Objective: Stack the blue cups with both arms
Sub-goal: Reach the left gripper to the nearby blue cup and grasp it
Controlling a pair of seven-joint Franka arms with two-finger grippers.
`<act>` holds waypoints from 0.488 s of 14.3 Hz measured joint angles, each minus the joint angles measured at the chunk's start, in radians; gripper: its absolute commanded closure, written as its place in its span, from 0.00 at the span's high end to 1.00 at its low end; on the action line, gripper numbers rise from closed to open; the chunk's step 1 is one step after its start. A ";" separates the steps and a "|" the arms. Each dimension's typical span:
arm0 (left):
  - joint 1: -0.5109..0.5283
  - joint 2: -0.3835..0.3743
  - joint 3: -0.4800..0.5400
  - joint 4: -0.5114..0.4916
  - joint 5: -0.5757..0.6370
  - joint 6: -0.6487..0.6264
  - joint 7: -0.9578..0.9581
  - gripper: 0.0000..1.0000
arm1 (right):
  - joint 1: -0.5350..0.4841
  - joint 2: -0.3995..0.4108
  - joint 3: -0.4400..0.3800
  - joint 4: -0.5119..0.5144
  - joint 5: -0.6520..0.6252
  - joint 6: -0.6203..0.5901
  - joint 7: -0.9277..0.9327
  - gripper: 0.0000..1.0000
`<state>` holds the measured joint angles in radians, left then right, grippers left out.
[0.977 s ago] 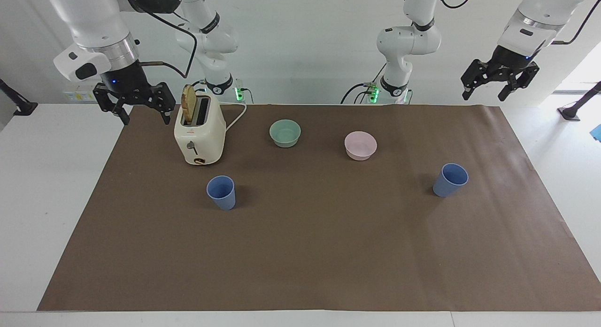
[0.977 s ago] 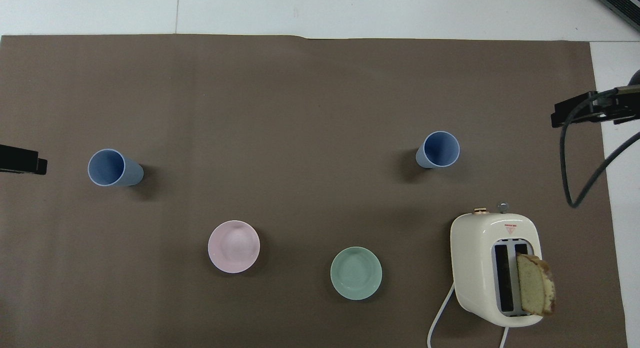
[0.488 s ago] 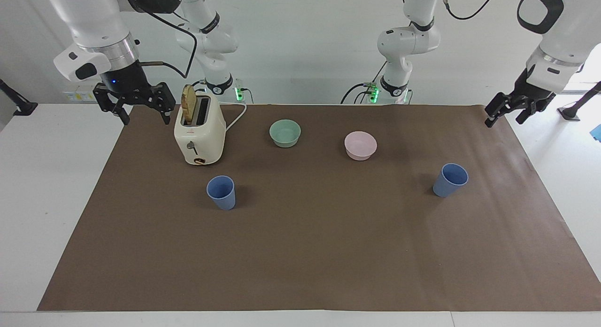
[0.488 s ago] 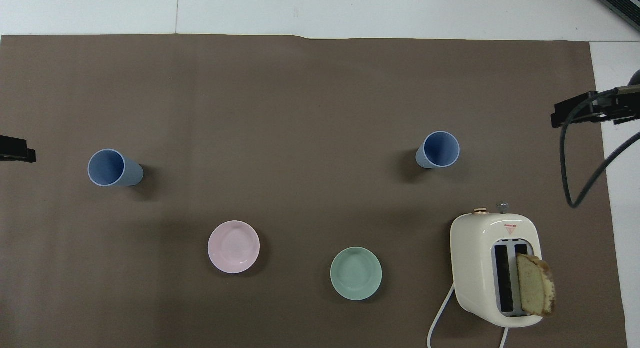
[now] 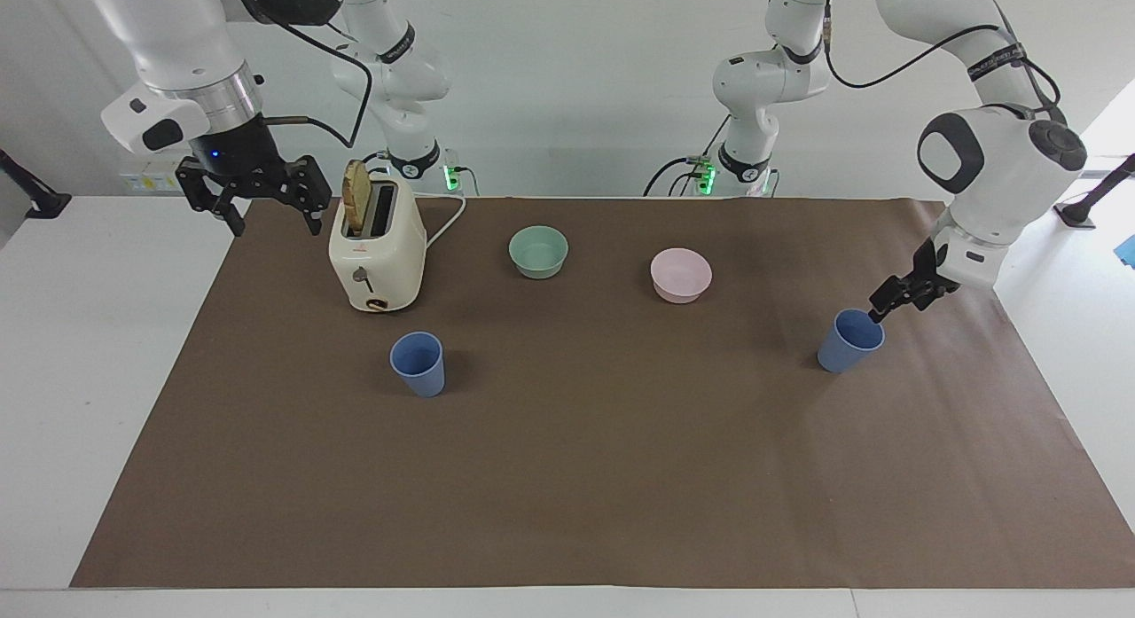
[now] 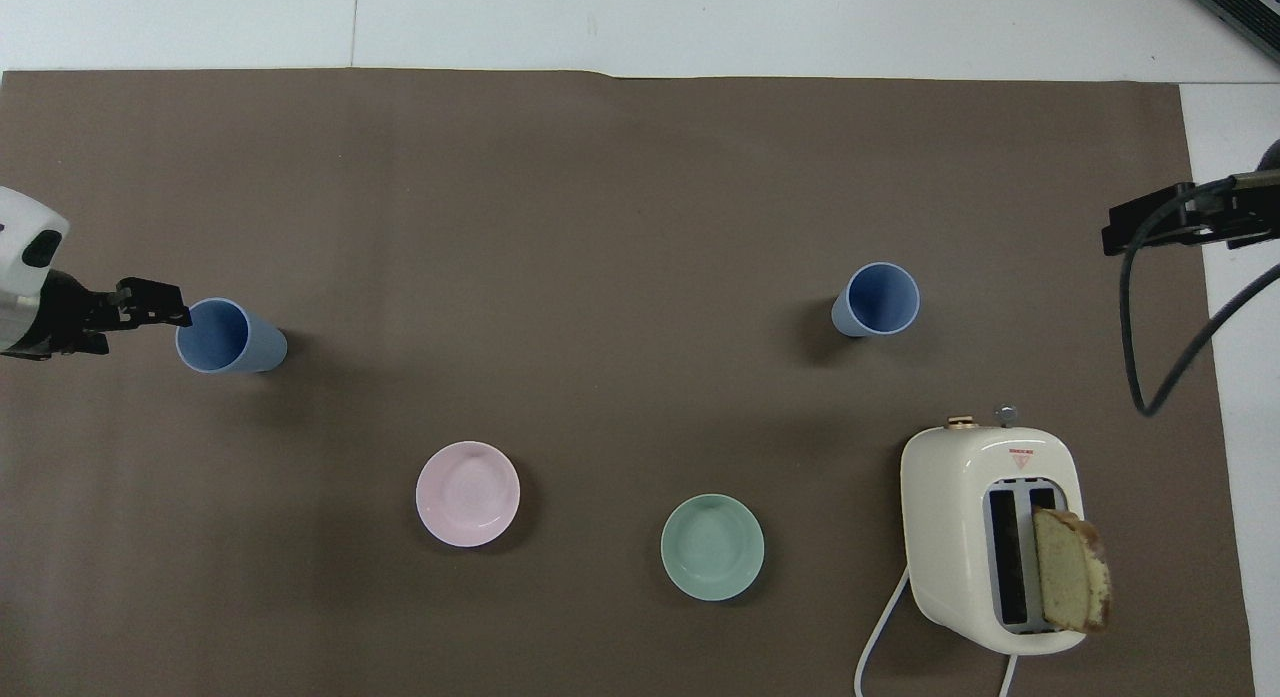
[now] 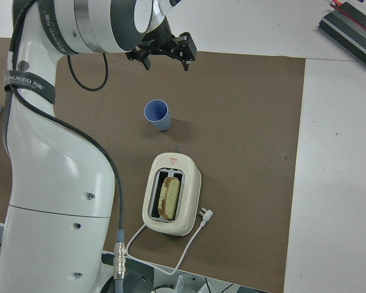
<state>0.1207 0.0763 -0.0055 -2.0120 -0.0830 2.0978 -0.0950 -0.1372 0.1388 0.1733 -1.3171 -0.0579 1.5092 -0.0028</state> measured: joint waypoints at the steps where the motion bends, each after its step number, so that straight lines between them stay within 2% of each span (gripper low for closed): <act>1: 0.000 0.009 -0.002 -0.019 -0.002 0.025 -0.004 1.00 | 0.000 0.000 0.000 0.000 0.000 0.000 0.000 1.00; 4: 0.000 0.019 -0.001 -0.051 -0.004 0.054 -0.010 1.00 | 0.000 0.000 0.000 0.000 0.000 0.000 0.000 1.00; 5: 0.000 0.019 -0.002 -0.059 -0.004 0.058 -0.010 0.95 | 0.000 0.000 0.000 0.000 0.000 0.000 0.000 1.00; 7: 0.000 0.019 -0.001 -0.071 -0.004 0.068 -0.012 0.21 | 0.000 0.000 0.000 0.000 0.000 0.000 0.000 1.00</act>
<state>0.1207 0.0954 -0.0070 -2.0835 -0.0873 2.1658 -0.1068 -0.1372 0.1388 0.1733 -1.3171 -0.0579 1.5092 -0.0028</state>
